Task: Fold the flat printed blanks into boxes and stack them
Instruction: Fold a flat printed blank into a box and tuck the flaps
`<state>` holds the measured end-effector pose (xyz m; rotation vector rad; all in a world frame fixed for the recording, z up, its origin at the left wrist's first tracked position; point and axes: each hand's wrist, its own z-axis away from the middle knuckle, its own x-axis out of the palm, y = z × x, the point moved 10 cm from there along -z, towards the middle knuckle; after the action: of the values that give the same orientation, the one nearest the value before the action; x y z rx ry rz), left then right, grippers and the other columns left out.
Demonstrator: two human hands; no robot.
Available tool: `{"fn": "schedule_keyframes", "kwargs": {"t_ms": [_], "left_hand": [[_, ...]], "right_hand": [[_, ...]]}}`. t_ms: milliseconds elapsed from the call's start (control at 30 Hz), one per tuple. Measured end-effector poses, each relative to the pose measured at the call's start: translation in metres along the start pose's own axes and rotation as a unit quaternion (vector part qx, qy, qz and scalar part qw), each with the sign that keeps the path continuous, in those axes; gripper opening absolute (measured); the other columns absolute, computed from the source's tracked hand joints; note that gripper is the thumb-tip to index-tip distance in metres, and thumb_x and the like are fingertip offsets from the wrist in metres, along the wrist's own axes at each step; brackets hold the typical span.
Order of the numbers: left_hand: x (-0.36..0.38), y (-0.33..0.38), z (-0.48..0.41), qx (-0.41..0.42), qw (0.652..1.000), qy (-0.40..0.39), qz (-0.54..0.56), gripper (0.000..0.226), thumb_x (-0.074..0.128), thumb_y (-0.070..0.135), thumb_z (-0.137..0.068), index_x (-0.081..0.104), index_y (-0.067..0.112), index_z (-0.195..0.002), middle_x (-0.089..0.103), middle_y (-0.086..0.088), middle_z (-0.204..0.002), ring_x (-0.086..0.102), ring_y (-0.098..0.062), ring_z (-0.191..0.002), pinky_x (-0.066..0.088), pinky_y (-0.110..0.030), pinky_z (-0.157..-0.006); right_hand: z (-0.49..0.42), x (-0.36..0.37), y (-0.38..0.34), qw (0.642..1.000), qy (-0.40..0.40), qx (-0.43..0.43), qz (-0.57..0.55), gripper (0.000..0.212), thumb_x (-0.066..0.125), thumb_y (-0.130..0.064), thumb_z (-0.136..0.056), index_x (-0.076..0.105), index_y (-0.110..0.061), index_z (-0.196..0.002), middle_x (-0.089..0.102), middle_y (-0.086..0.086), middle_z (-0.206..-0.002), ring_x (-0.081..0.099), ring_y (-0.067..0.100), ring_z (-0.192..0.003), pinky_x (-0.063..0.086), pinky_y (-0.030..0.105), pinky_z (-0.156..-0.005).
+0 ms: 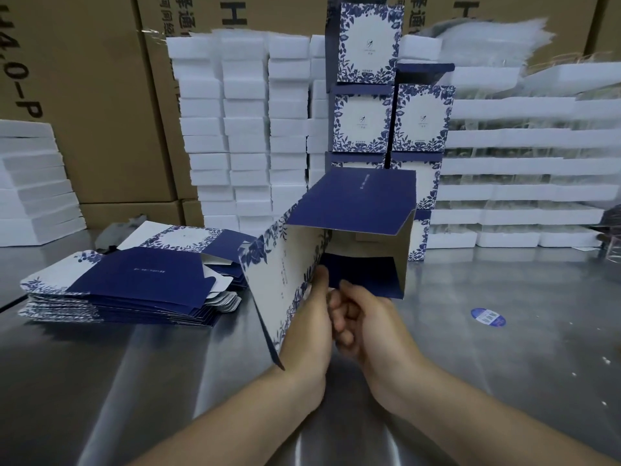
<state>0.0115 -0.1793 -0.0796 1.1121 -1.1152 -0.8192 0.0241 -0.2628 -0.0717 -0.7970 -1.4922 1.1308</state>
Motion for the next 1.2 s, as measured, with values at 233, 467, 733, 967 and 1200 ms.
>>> {"fn": "schedule_keyframes", "kwargs": {"t_ms": [233,467,733,967,1200], "left_hand": [[-0.012,0.010,-0.007,0.053,0.994,0.047,-0.082,0.065,0.035,0.048,-0.110,0.055,0.022,-0.054,0.059,-0.006,-0.056,0.061,-0.029,-0.057,0.051,-0.032,-0.061],[-0.010,0.009,-0.011,0.047,0.999,0.017,-0.013,0.062,0.041,0.049,-0.110,0.065,0.015,-0.064,0.069,-0.009,-0.064,0.069,-0.019,-0.057,0.058,-0.027,-0.056],[-0.005,0.014,-0.011,0.079,0.994,-0.002,-0.075,0.057,0.036,0.037,-0.113,0.058,0.003,-0.072,0.052,-0.015,-0.051,0.055,-0.021,-0.043,0.044,-0.020,-0.041],[0.000,0.001,-0.016,0.026,0.997,-0.042,-0.051,0.069,0.042,0.052,-0.109,0.062,0.009,-0.060,0.054,-0.012,-0.052,0.055,-0.017,-0.043,0.046,-0.019,-0.043],[0.002,-0.013,-0.018,-0.028,0.998,-0.040,-0.039,0.076,0.038,0.052,-0.109,0.073,0.017,-0.051,0.051,-0.005,-0.045,0.050,-0.016,-0.039,0.043,-0.024,-0.050]], "right_hand": [[-0.003,-0.004,0.001,0.998,0.001,0.005,0.070,0.042,0.059,-0.030,-0.101,0.059,-0.021,-0.060,0.044,0.000,-0.052,0.037,0.011,-0.043,0.030,0.023,-0.046],[-0.006,-0.009,-0.001,0.999,0.013,0.006,0.038,0.044,0.057,-0.026,-0.103,0.060,-0.016,-0.061,0.043,0.003,-0.051,0.034,0.012,-0.042,0.029,0.021,-0.042],[-0.006,-0.002,0.001,0.997,-0.021,0.027,0.063,0.050,0.053,-0.039,-0.107,0.063,-0.019,-0.062,0.047,0.000,-0.049,0.041,0.010,-0.042,0.032,0.019,-0.043],[-0.005,-0.002,0.000,0.995,-0.031,0.032,0.092,0.053,0.048,-0.035,-0.109,0.063,-0.017,-0.061,0.049,0.002,-0.048,0.042,0.011,-0.042,0.037,0.020,-0.047],[-0.009,-0.009,0.005,0.995,0.014,0.026,0.100,0.059,0.042,-0.037,-0.111,0.063,-0.014,-0.062,0.050,0.002,-0.046,0.041,0.010,-0.037,0.033,0.020,-0.042]]}}
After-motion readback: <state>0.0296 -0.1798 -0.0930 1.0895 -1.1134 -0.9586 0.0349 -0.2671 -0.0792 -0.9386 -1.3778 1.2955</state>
